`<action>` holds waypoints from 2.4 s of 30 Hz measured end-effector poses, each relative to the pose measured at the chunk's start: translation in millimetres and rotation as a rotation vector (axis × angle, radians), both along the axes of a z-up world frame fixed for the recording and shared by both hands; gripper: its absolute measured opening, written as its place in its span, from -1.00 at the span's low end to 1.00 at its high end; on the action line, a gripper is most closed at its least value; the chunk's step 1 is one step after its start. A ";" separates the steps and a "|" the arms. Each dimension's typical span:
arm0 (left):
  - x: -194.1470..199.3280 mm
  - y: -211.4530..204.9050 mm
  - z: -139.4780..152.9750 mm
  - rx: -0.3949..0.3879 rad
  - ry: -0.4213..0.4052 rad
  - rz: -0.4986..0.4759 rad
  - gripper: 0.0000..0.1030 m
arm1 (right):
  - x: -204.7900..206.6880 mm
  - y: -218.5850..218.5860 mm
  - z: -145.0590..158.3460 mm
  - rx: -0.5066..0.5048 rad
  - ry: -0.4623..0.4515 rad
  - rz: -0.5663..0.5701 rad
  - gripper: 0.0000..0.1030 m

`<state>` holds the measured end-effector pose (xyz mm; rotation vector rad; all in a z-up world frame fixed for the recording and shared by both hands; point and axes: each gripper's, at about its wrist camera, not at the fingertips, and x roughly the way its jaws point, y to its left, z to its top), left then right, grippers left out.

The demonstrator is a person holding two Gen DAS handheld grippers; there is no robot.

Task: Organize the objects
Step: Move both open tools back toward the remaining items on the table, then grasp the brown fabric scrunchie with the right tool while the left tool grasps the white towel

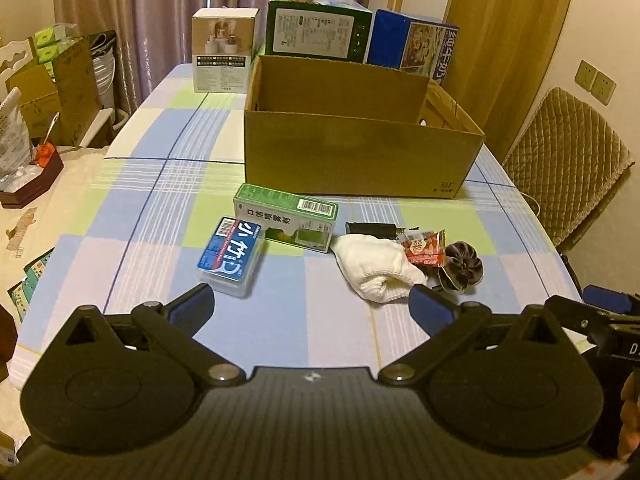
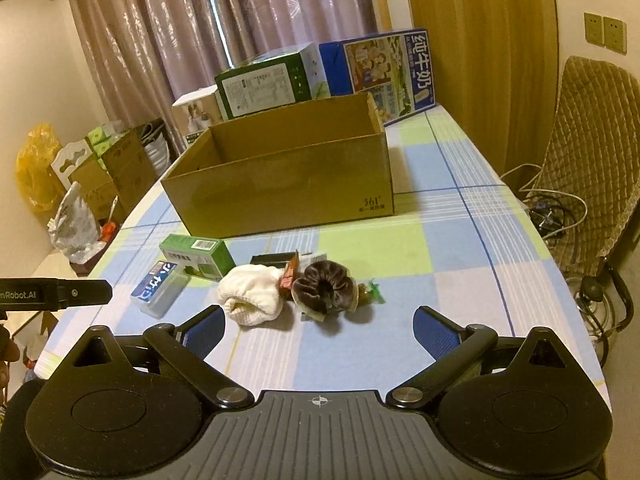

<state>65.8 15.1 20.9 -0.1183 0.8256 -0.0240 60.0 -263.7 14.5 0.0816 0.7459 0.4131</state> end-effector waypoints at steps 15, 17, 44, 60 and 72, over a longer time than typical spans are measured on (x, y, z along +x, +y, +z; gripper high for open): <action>27.9 -14.7 -27.3 0.000 0.040 -0.039 0.97 | 25.8 6.5 -23.8 -0.044 0.001 0.047 0.89; 34.5 -16.8 -32.7 -0.001 0.048 -0.044 0.97 | 31.4 7.4 -27.6 -0.052 0.000 0.053 0.89; 104.3 -29.4 -83.9 -0.021 0.118 -0.101 0.97 | 111.2 43.0 -91.6 -0.126 0.069 0.190 -0.09; 131.0 -58.9 -108.0 -0.061 0.134 -0.216 0.44 | 99.0 20.5 -77.5 -0.092 0.113 0.071 -0.69; 94.4 -48.6 -95.1 -0.002 0.129 -0.236 -0.35 | 82.7 20.1 -68.7 -0.090 0.107 0.075 -0.69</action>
